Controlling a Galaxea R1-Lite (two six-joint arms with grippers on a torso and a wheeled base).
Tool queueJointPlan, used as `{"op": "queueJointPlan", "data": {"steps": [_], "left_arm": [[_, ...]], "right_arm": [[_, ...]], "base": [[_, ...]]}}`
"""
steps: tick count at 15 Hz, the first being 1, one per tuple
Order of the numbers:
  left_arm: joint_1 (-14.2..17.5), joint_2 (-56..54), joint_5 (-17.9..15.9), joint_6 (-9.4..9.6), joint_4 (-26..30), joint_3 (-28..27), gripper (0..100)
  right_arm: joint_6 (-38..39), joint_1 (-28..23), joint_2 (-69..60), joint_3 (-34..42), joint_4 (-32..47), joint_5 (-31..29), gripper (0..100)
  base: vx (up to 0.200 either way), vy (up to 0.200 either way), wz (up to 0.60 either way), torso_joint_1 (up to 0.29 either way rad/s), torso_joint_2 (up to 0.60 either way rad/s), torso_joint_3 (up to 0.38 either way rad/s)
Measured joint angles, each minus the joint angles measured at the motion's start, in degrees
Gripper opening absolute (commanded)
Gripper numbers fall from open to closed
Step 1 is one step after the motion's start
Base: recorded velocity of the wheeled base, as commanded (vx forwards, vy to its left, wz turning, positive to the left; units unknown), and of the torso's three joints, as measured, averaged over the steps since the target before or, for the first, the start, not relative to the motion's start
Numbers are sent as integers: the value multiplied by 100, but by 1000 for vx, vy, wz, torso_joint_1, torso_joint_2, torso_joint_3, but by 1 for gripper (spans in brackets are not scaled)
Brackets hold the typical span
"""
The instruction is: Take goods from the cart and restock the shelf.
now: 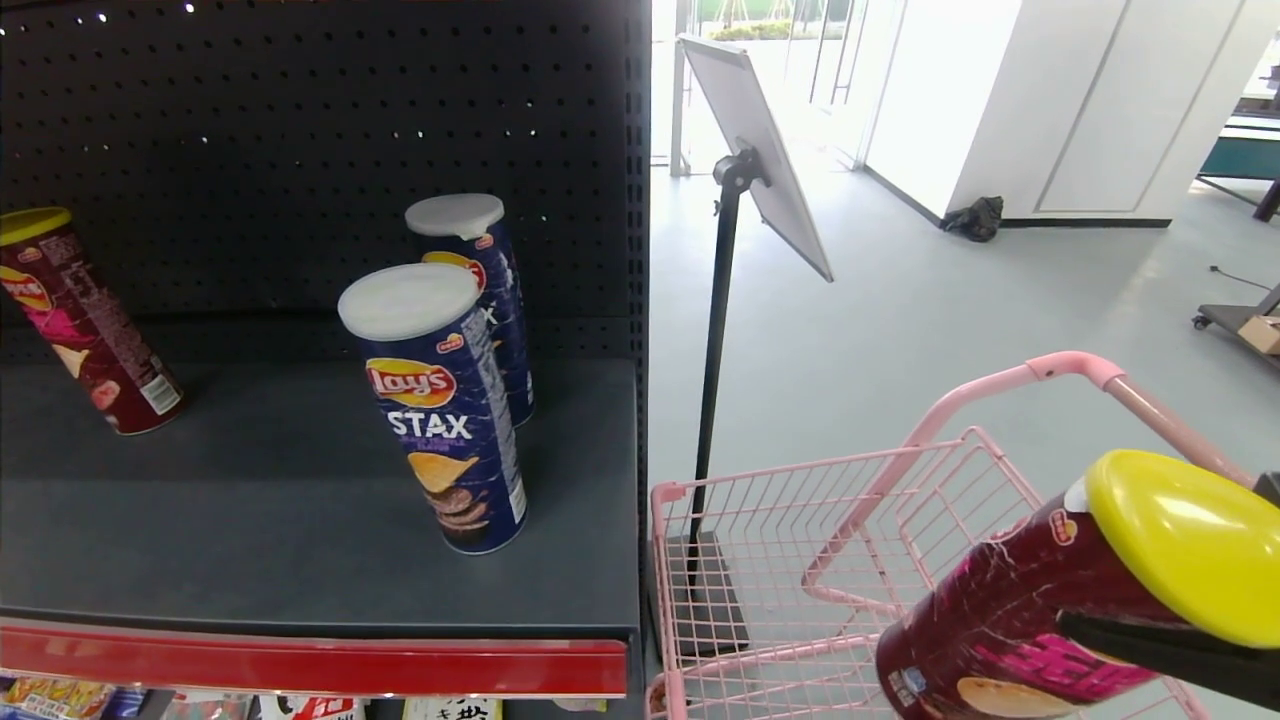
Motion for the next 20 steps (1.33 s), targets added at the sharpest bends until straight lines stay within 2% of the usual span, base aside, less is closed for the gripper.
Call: {"op": "queueJointPlan", "data": {"steps": [6,20], "left_arm": [[0,0,0,0,-2,0,100],[0,0,0,0,0,-2,100]], "right_arm": [[16,-6,-143,85,24,2,0],[52,-2,-94,110,22,7,0]], "base": [[-200,0,0,-1,-2,2],[0,0,0,0,0,0]]}}
